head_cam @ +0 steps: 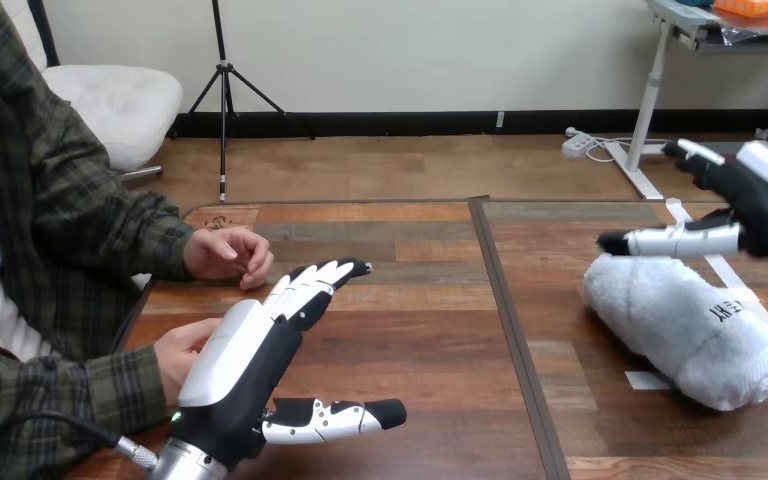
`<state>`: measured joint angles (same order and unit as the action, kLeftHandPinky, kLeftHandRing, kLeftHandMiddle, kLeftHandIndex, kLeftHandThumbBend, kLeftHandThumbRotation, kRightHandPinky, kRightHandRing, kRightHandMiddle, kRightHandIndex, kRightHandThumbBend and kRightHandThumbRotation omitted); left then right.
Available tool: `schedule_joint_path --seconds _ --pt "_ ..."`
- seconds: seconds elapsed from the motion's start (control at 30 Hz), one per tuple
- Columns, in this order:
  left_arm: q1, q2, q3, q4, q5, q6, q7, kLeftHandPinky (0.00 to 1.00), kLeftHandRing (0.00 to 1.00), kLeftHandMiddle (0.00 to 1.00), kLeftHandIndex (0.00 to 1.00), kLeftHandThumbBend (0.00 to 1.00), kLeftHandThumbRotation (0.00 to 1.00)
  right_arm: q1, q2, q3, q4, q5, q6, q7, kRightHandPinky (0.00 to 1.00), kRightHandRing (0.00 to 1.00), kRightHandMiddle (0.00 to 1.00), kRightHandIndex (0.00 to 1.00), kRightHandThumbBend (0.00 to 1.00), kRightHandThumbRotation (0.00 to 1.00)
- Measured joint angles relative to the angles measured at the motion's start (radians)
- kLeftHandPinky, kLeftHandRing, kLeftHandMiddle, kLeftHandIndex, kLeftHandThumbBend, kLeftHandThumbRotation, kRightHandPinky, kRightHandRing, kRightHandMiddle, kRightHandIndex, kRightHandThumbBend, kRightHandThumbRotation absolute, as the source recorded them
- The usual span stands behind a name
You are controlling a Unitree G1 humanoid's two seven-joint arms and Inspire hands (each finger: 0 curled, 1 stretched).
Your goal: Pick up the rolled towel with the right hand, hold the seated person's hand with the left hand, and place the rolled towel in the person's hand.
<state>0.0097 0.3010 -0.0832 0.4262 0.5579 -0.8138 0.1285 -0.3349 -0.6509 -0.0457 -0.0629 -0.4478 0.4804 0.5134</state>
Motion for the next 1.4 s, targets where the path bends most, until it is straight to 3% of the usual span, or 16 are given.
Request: schedule_joint_path --seconds 0.2,0.4,0.5,0.9,1.0,1.2,1.4 --pt "0.000 -0.001 -0.005 -0.002 0.000 0.000 0.000 0.98 0.95 0.93 0.89 1.00 0.63 -0.079 -0.027 0.044 0.096 -0.034 0.007 0.017 0.83 0.97 0.97 0.99 1.00 0.45" --pt "0.002 -0.001 -0.011 -0.007 0.000 0.001 0.000 0.98 0.94 0.92 0.89 1.00 0.62 -0.155 -0.039 0.087 0.226 -0.064 -0.012 0.018 0.77 0.93 0.94 0.98 1.00 0.46" --pt "0.002 -0.002 -0.015 -0.010 0.000 0.001 0.000 0.98 0.94 0.92 0.89 1.00 0.61 -0.194 -0.045 0.114 0.301 -0.076 -0.031 0.018 0.69 0.87 0.90 0.99 1.00 0.46" --pt "0.018 -0.004 -0.020 -0.022 -0.001 0.001 0.000 0.99 0.94 0.92 0.89 1.00 0.62 -0.301 -0.047 0.208 0.579 -0.120 -0.097 -0.009 0.66 0.90 0.93 0.98 1.00 0.48" --pt "0.026 -0.004 -0.020 -0.028 -0.001 0.001 0.000 0.99 0.94 0.92 0.89 1.00 0.63 -0.318 -0.046 0.227 0.646 -0.125 -0.114 -0.022 0.49 0.72 0.79 0.99 1.00 0.48" --pt "0.045 -0.004 -0.020 -0.045 -0.007 0.001 0.000 0.98 0.94 0.92 0.89 1.00 0.63 -0.355 -0.042 0.256 0.795 -0.127 -0.158 -0.046 0.40 0.63 0.71 1.00 1.00 0.48" --pt "0.064 -0.004 -0.020 -0.067 -0.016 0.001 0.000 0.98 0.93 0.91 0.89 1.00 0.65 -0.394 -0.041 0.285 0.937 -0.127 -0.205 -0.054 0.48 0.74 0.81 1.00 1.00 0.50"
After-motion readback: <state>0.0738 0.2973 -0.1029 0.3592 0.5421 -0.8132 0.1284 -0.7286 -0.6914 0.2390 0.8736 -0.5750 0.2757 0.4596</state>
